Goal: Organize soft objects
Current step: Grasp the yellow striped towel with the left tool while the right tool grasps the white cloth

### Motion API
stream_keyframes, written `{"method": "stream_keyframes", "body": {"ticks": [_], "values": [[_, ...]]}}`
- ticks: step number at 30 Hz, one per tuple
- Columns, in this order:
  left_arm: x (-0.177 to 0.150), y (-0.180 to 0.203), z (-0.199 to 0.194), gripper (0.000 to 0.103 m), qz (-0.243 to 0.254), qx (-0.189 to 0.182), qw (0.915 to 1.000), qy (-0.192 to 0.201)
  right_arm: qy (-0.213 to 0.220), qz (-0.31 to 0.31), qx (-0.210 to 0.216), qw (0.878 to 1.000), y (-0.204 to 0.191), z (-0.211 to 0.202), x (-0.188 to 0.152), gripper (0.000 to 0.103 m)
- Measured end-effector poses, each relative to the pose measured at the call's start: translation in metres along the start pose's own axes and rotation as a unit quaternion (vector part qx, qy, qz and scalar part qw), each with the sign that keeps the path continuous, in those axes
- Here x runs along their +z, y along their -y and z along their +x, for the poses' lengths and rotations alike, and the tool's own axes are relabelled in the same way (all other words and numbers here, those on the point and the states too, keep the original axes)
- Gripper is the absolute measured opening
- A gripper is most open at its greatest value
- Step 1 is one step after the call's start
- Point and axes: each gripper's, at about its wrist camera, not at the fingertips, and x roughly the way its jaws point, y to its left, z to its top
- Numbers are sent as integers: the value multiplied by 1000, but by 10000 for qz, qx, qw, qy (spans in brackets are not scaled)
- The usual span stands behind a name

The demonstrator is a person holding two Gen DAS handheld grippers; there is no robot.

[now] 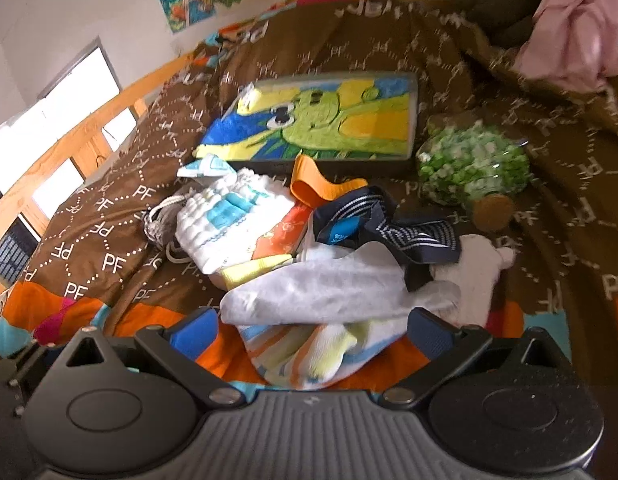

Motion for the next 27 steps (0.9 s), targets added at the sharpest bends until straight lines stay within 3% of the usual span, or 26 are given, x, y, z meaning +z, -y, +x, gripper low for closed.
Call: {"method": "stream_keyframes", "body": {"ticks": [10,14,19,27], "values": [[9,10,58,102,87,-578,9961,-659,-338,-152,296,9989,26,42,26,103],[12,10,79,102,-112,-869,9919,-925,-433,-255,394,9980,26,54,31,103],[13,5,99,102,-428,-1087,9885,-963,-587,-255,504,9967,27,69,33,103],[12,7,126,102,-502,-1167,9852,-1148,-821,-419,513,9944,22,87,31,103]]}}
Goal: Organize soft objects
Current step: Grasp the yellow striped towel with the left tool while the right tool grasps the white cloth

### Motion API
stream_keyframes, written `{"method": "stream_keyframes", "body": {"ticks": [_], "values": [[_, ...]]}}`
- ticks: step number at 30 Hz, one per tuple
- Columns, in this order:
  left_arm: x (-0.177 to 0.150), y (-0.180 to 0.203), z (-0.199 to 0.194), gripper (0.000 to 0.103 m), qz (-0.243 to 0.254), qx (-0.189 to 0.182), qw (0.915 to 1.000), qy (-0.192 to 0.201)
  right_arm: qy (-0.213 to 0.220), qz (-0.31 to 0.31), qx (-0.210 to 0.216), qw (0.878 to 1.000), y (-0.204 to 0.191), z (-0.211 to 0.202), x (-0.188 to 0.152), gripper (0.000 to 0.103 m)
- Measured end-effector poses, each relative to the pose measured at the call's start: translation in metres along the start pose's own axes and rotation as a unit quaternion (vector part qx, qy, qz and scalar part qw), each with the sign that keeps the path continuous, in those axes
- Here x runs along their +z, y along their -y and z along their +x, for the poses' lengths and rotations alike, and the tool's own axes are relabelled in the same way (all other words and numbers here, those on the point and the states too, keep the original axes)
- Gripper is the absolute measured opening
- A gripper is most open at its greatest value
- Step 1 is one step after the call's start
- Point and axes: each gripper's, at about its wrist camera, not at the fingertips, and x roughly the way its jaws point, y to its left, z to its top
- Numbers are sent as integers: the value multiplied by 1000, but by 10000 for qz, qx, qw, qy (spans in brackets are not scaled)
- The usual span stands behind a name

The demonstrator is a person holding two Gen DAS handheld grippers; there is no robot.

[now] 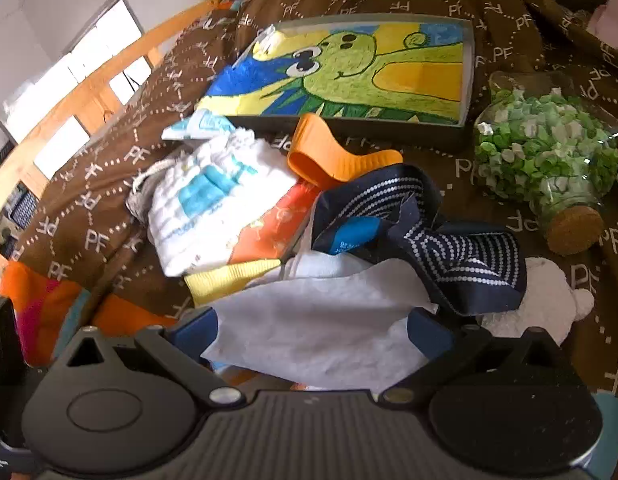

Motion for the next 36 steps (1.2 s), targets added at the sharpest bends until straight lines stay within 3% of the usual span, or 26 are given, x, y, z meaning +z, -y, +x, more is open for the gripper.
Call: {"method": "stream_keyframes", "body": {"ticks": [3,6,14,17,19,24,27,30,36], "values": [[-1,3,7,101,164,-25,9998,-67,-119,-121,-106,9998,-3,8,-1,101],[-1,5,10,91,289,-22,9996,-46,-110,-161,-147,9997,-4,8,-3,91],[-1,-1,7,69,54,-223,9997,80,-230,-224,-345,9989,-4,11,-5,74],[-1,-5,4,60,-133,-280,9994,132,-243,-343,-495,9979,-6,13,-7,63],[-1,-8,3,47,-232,-312,9991,162,-264,-389,-558,9973,-7,14,-8,50],[0,-12,0,29,-429,-395,9980,245,-263,-460,-577,9969,-8,14,-10,27],[0,-13,-2,13,-467,-394,9977,281,-154,-542,-642,9963,-10,10,-10,13],[-2,-8,-5,10,-331,-271,9986,309,13,-702,-815,9942,-13,5,-10,7],[-7,6,-18,8,150,192,9979,608,573,-1086,-1178,9854,-21,-12,-11,6]]}}
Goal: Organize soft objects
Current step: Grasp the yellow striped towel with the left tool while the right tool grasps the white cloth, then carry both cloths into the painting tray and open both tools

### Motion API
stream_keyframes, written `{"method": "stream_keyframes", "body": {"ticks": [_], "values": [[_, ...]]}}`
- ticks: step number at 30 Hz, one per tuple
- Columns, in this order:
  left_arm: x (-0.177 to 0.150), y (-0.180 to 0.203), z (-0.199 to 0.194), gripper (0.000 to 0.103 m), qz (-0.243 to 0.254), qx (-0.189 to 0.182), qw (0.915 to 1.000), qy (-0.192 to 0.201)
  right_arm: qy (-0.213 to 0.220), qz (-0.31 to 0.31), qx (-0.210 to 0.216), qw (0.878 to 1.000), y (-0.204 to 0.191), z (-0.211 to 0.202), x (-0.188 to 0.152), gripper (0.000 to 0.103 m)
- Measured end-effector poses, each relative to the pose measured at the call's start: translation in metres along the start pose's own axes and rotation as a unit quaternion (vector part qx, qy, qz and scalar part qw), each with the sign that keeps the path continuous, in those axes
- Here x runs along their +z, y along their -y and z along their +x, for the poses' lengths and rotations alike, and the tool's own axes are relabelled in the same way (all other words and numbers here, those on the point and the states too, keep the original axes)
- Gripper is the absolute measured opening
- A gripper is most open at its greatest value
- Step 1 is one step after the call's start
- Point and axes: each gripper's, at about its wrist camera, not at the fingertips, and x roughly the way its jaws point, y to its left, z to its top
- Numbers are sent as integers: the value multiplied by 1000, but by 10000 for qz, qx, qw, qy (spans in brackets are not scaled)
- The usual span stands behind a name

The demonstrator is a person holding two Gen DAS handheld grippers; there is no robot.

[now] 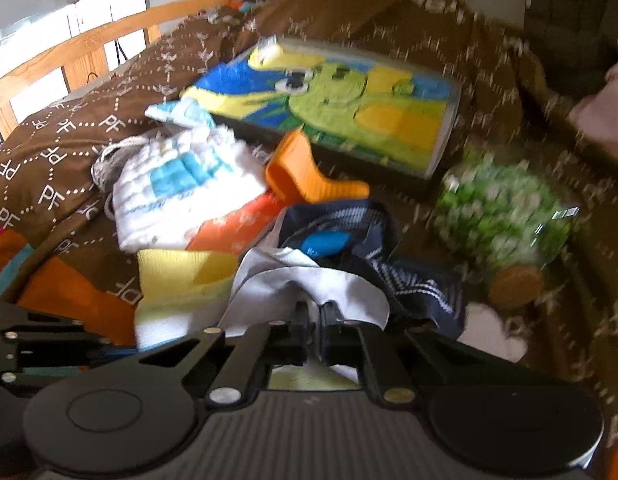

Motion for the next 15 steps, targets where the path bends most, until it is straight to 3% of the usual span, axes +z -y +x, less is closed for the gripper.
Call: {"method": "stream_keyframes", "body": {"ticks": [7,15], "values": [[0,6,-30,7,293,444,9970,566,722,-487,-399,9954,-10,-23,1,5],[2,13,-59,7,525,723,9880,1256,1492,-906,-640,9826,-22,-47,-1,5]]}}
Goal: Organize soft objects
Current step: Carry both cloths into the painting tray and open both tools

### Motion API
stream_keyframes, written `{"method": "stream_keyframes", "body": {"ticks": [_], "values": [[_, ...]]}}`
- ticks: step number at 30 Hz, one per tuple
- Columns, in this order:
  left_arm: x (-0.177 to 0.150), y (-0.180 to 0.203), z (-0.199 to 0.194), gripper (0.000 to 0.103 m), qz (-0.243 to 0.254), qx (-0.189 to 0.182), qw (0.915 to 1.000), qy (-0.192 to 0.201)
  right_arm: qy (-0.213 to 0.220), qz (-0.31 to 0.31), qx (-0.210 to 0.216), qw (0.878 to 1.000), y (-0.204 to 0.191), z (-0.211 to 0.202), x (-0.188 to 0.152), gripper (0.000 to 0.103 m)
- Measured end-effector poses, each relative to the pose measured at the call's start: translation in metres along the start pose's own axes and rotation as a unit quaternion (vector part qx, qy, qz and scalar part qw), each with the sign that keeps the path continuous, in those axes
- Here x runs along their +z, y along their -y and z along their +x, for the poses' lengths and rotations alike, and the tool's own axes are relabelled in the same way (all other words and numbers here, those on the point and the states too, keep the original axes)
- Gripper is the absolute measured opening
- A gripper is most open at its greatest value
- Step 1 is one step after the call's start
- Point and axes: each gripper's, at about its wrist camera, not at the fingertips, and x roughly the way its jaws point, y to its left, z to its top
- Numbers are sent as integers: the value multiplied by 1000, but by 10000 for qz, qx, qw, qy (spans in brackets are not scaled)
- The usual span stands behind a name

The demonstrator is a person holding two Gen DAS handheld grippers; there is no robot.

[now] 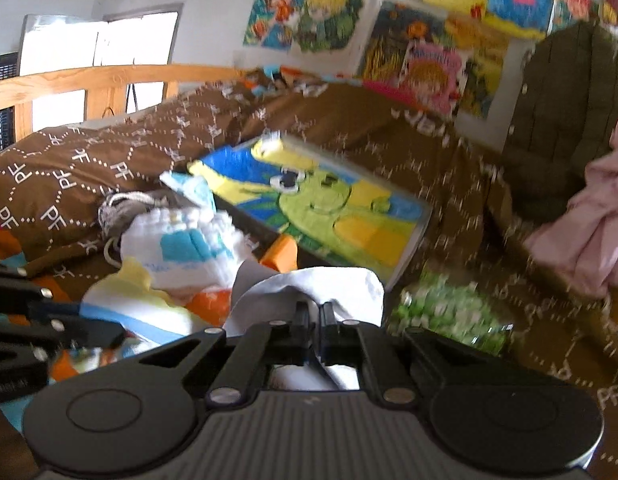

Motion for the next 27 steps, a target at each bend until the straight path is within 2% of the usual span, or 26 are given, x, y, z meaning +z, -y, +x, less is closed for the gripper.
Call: {"method": "stream_keyframes", "body": {"ticks": [5,14,18,21,27], "values": [[7,2,-18,6,66,37,9990,439,278,-57,-46,9996,-1,-7,2,5],[39,1,-28,6,62,-179,9969,769,865,414,-148,9953,16,-20,8,5],[63,-6,-26,6,-41,-294,9953,925,1083,709,-190,9914,28,-20,11,5],[86,-11,-20,6,66,-347,9932,1106,1175,874,-210,9890,37,-14,17,5],[139,-19,9,6,220,-411,9884,1442,1307,1200,-239,9839,56,21,39,5]]}}
